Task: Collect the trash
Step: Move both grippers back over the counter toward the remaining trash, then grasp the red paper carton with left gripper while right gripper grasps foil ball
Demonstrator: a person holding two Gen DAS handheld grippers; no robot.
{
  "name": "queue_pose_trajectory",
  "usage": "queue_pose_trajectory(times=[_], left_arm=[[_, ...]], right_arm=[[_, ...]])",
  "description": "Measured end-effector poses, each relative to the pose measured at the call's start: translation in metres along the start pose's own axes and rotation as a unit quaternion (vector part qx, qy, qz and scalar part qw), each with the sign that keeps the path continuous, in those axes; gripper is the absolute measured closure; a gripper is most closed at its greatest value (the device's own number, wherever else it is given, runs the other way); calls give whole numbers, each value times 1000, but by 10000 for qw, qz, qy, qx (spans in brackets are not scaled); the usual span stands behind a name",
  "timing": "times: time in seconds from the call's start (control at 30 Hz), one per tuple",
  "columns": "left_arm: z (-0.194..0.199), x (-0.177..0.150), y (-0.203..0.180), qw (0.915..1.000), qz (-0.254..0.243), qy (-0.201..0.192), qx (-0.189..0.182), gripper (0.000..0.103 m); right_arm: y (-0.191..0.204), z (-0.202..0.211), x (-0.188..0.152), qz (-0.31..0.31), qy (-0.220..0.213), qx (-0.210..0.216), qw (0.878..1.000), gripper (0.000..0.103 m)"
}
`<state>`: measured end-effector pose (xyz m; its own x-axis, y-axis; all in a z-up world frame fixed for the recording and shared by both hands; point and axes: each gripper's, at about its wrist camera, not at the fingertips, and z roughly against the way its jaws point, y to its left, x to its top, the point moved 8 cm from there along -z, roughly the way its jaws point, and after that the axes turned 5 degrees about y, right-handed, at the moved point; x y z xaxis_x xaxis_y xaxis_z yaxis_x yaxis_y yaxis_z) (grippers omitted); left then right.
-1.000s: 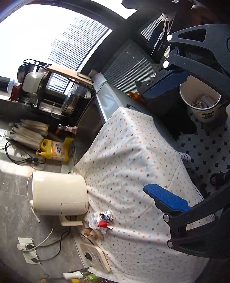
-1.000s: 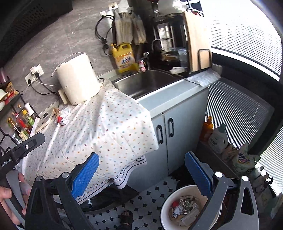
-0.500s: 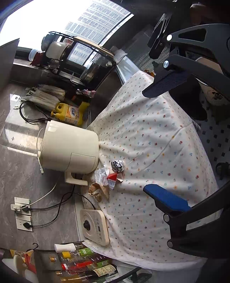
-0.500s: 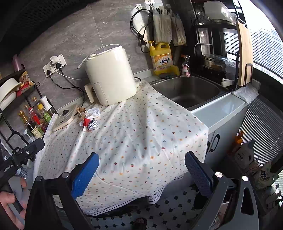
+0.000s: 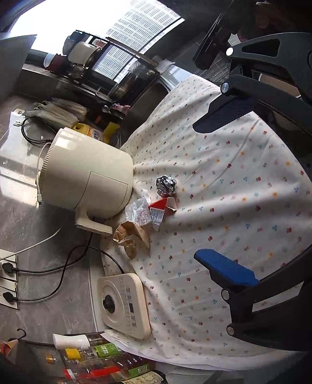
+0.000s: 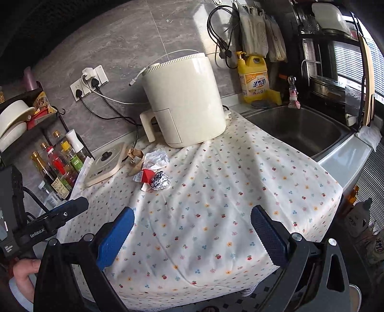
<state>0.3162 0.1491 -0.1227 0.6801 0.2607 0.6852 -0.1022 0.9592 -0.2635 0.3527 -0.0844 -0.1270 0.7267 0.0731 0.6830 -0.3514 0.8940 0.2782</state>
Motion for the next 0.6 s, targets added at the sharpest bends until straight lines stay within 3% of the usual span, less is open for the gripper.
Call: queue_pose_trajectory(times=[0.27,0.6], left_arm=[[-56,30,32,9994,79,268,-214,24],[-117,53,36,9970,332,508,-481,25]], right_arm=[[-10,-18,-16,-206,213,-393,9988,8],[-44,-21,-17,-456,374,-1012,9931,8]])
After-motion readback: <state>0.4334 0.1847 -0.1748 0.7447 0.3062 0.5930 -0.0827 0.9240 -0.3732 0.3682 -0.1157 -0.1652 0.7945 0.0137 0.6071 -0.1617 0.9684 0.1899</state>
